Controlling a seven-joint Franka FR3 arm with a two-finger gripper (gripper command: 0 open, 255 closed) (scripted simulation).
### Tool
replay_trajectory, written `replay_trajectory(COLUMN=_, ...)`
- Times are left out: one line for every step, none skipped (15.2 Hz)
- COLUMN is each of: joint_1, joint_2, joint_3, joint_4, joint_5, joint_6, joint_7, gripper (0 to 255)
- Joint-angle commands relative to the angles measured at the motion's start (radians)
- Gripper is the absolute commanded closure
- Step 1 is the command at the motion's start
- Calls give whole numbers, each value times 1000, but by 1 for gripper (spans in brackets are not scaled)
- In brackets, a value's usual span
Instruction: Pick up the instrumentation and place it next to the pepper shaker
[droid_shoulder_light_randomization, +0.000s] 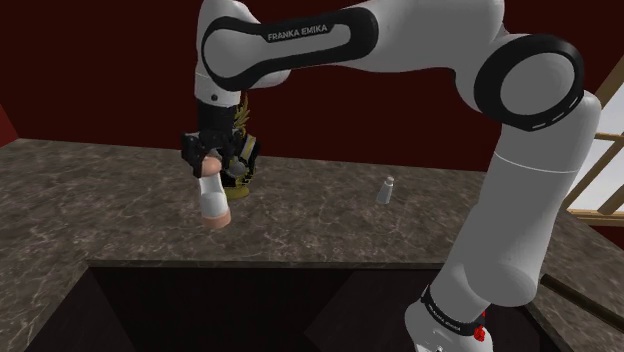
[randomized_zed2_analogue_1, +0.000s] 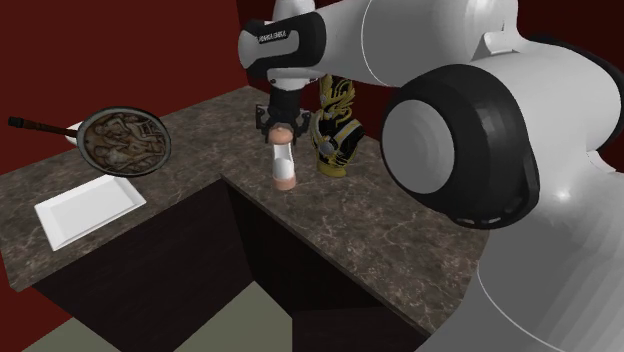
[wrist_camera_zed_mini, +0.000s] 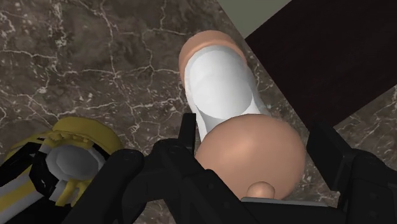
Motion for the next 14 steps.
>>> replay_trajectory(joint_1=-1, joint_2=-2, joint_3=-1, joint_4=25, joint_5=0, joint_6=-27, joint_7=1, gripper=255)
replay_trajectory(joint_1=-1, joint_2=-3, joint_3=-1, joint_4=36, joint_5=-1, joint_6=-40, joint_7=3, gripper=255)
replay_trajectory(joint_1=-1, joint_2=-4, joint_3=-1, joint_4=48, joint_5=-1, joint_6=-53, joint_7=4, gripper=255)
replay_trajectory(joint_1=-1, joint_2=-5, joint_3=0, joint_4=61, joint_5=-1, joint_6=-66, joint_7=6, gripper=255)
replay_trajectory(joint_1=-1, joint_2=-6, joint_3=0, joint_4=73, joint_5=-1, joint_6=-79, joint_7=7, gripper=255)
replay_trajectory(joint_1=-1, joint_2=-6, joint_3=0, joint_4=86, joint_5=-2, joint_6=-92, joint_7=9, gripper=255)
replay_trajectory(joint_1=-1, joint_2=-6, joint_3=0, joint_4=99, joint_5=-2, joint_6=-105, joint_7=10, gripper=255)
replay_trajectory(joint_1=-1, joint_2=-6, joint_3=0, joint_4=113, joint_5=-3, joint_6=-119, joint_7=12, gripper=255)
replay_trajectory(joint_1=-1, joint_2=-6, joint_3=0, joint_4=127, joint_5=-3, joint_6=-132, joint_7=14, gripper=255)
replay_trajectory(joint_1=-1, joint_2=-5, joint_3=0, joint_4=141, joint_5=-4, joint_6=-146, joint_7=16, gripper=255)
replay_trajectory(joint_1=0, joint_2=-5, joint_3=0, joint_4=155, joint_5=-4, joint_6=-159, joint_7=17, gripper=255)
replay_trajectory(joint_1=0, joint_2=-3, joint_3=0, joint_4=170, joint_5=-5, joint_6=-173, joint_7=19, gripper=255)
replay_trajectory(joint_1=0, joint_2=-2, joint_3=0, joint_4=186, joint_5=-6, joint_6=-187, joint_7=21, gripper=255)
replay_trajectory(joint_1=1, joint_2=0, joint_3=0, joint_4=201, joint_5=-6, joint_6=-201, joint_7=23, gripper=255)
